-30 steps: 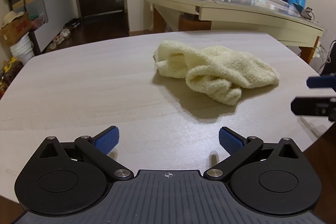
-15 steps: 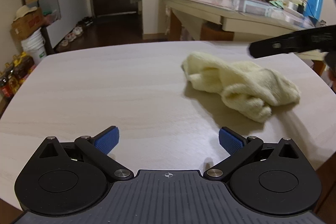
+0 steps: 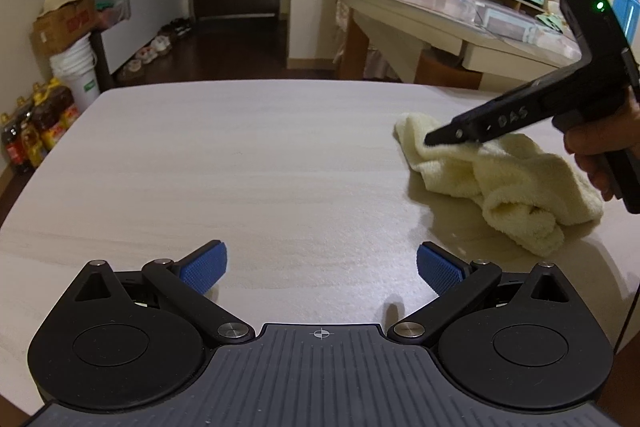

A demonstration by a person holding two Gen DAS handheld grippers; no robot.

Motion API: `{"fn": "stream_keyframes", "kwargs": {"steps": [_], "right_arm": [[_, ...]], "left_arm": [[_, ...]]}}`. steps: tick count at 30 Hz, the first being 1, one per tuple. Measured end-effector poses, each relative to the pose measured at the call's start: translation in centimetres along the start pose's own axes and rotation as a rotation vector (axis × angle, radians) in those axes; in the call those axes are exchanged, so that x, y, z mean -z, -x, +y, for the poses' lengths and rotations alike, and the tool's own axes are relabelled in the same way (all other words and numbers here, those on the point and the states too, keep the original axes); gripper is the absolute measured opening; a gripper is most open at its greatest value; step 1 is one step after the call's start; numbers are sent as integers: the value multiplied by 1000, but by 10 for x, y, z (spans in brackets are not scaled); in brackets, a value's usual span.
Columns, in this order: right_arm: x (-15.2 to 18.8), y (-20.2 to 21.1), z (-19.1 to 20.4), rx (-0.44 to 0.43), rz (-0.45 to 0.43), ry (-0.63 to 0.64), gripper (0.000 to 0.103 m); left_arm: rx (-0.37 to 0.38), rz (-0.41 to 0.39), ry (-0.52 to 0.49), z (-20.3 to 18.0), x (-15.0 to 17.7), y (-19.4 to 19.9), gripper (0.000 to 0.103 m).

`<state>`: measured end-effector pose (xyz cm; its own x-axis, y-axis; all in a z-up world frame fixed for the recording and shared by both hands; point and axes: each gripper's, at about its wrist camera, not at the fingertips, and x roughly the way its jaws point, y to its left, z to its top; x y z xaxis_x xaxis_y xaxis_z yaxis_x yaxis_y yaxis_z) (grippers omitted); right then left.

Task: Fold towel
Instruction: 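Reach the right gripper to the towel and pinch one corner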

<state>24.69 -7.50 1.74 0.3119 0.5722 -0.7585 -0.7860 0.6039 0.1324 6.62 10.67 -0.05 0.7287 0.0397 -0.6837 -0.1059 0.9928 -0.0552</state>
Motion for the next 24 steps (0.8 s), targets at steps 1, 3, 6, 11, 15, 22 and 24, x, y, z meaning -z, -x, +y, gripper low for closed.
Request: {"fn": "stream_keyframes", "kwargs": {"steps": [1,3,6,11,15,22,24], "right_arm": [[1,-1,2,-5,3,5,38],[2,2,8,-8,-9,27,9],[3,15,24,33,-47,99,8],[22,63,70,96,-165,246,8],[64,94,118,149,-231,400,8],[141,111,172,123,-221,466,8],[151,114,181,120,-229,456,8]], "left_arm": [[2,-3,-4,1,-1,0,103],[4,-6,-13,1,-2,-1,103],[37,-11,-29,6,-5,0,103],[190,-28,-52,21,-11,9,103],[376,-38,-79,35,-18,21,103],[597,-20,-377,23,-22,42,102],[632,3,-453,13,-22,41,95]]}}
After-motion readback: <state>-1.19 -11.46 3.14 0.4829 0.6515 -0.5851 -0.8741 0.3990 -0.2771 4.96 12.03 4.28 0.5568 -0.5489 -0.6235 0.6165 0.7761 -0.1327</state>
